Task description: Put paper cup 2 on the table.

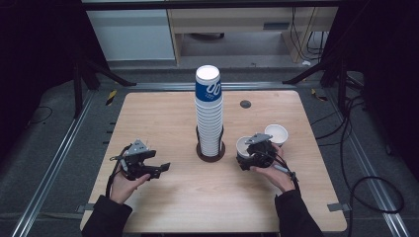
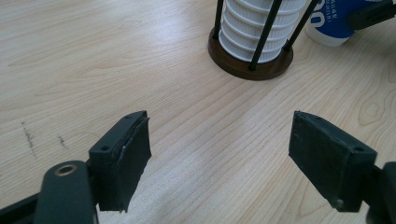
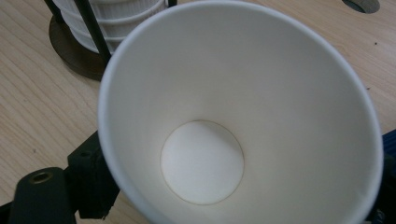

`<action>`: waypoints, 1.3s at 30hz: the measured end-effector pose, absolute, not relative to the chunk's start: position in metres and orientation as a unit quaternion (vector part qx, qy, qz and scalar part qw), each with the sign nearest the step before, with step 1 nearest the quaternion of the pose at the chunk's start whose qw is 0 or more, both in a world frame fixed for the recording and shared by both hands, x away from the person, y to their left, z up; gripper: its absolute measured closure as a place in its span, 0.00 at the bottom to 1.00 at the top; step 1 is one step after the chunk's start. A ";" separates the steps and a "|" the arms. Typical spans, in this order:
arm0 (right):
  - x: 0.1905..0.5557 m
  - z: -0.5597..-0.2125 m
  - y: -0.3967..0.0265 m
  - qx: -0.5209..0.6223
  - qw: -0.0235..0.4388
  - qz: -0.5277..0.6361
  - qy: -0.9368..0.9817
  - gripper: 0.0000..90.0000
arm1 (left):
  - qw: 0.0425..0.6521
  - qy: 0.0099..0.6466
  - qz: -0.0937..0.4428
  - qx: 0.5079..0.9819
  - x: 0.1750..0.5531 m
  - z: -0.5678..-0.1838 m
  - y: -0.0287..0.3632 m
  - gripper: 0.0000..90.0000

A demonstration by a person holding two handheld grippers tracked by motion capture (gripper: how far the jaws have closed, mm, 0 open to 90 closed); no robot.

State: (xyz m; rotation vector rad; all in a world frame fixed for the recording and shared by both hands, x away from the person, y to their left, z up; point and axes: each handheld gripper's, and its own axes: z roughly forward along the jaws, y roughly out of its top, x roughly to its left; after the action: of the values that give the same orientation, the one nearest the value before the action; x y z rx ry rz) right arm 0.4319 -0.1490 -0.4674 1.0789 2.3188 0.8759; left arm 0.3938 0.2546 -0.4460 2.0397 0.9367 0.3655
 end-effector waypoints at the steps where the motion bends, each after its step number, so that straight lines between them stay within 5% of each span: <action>1: 0.432 -0.467 -0.149 0.389 0.218 0.317 0.837 0.12 | 0.421 0.374 0.146 0.813 0.394 -0.446 0.255 0.22; 39: 0.367 -0.445 -0.190 0.406 0.225 0.363 0.808 0.03 | 0.410 0.388 0.145 0.812 0.397 -0.450 0.265 0.17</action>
State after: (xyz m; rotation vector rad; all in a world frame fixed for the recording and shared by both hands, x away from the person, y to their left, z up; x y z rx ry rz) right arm 0.3671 -0.1903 -0.4454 1.1213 2.2287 1.0023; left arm 0.3969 0.2646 -0.4499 2.0446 0.9779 0.3646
